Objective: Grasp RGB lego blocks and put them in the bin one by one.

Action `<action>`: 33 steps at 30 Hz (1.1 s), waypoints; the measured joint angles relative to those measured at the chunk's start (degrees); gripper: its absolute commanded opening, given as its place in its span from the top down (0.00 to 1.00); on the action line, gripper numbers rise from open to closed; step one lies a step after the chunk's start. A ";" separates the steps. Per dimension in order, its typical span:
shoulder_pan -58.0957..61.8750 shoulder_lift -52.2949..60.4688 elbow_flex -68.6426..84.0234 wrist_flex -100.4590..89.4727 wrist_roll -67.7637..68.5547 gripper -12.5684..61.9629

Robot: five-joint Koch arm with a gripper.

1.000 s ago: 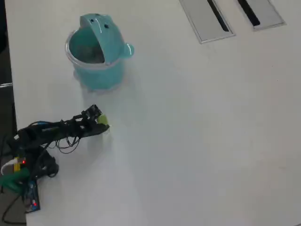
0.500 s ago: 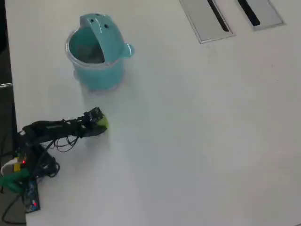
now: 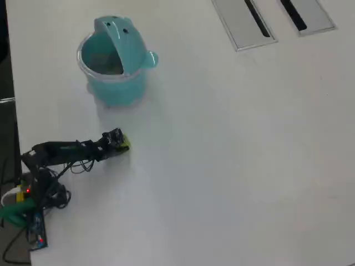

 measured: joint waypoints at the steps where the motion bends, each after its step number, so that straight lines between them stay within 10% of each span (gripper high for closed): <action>1: 0.00 0.00 0.00 -1.05 1.41 0.70; 33: -11.25 31.99 -16.96 7.03 -3.60 0.74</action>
